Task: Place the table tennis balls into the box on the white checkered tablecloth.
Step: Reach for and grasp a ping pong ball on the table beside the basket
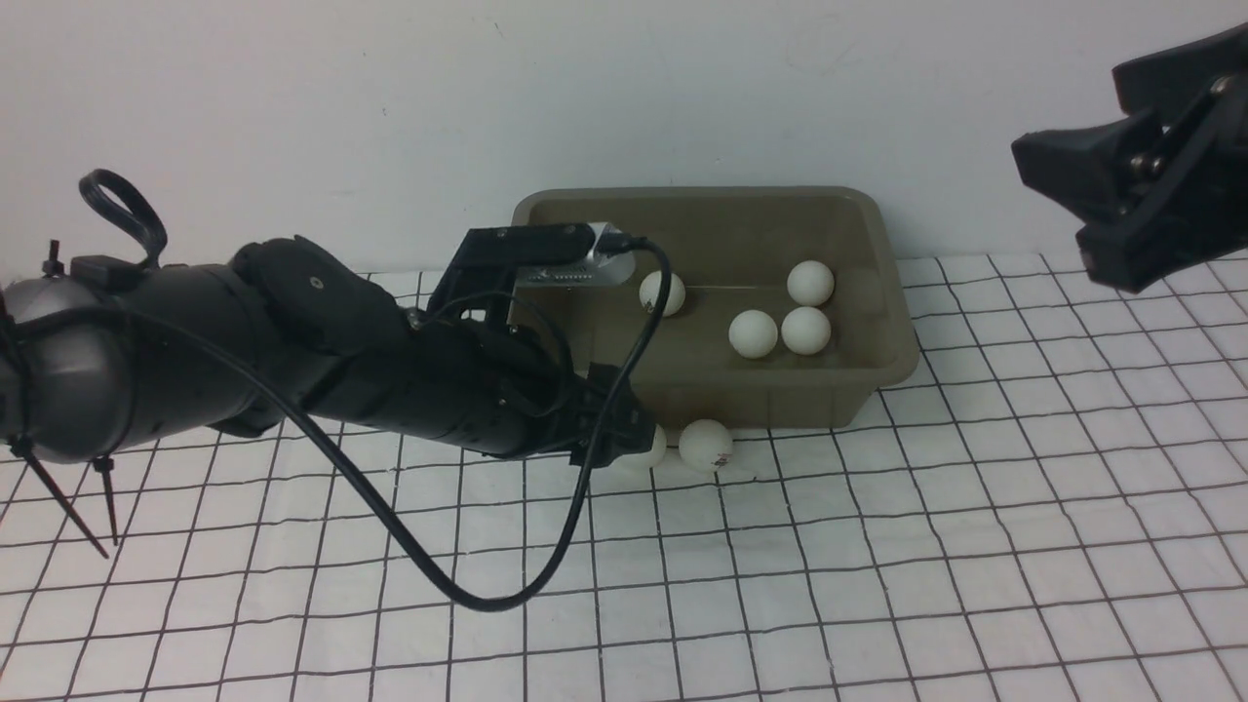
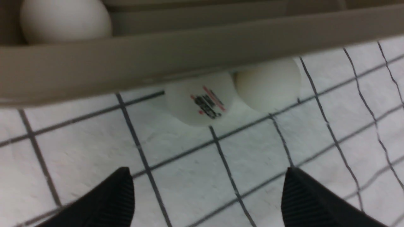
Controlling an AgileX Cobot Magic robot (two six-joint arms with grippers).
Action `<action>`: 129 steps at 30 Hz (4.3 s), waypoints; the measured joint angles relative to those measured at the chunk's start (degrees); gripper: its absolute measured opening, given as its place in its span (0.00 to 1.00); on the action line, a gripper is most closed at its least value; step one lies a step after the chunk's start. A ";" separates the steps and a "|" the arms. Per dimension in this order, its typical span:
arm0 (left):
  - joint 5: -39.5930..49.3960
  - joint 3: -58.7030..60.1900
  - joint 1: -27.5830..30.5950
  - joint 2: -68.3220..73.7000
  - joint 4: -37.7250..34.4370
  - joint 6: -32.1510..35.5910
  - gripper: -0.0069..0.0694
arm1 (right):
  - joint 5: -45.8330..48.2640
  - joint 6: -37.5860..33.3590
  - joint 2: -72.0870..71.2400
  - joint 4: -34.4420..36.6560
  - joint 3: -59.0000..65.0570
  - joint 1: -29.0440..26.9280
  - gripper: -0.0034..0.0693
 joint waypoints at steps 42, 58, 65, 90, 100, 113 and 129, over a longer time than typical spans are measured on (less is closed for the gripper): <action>-19.08 -4.51 -9.41 4.98 -12.20 20.41 0.74 | -0.72 0.00 0.00 0.00 0.00 0.00 0.66; -21.16 -2.49 -9.41 4.98 -13.49 21.47 0.74 | -1.26 0.00 0.00 0.00 0.00 0.00 0.66; -21.49 -2.49 -9.41 6.22 -13.49 21.47 0.74 | -1.40 0.00 0.00 0.00 0.00 0.00 0.66; -22.78 -3.39 -9.41 8.56 -13.55 21.66 0.71 | -1.44 0.00 0.00 0.00 0.00 0.00 0.66; -21.05 -3.39 -9.41 8.53 -13.55 22.80 0.15 | -1.46 0.00 0.00 0.00 0.00 0.00 0.66; -16.07 -3.39 -9.41 2.88 -13.55 24.52 0.09 | -1.60 0.00 0.00 0.00 0.00 0.00 0.66; -13.20 -3.39 -9.41 2.37 -12.86 27.69 0.44 | -2.24 -0.05 0.00 0.00 0.00 0.00 0.66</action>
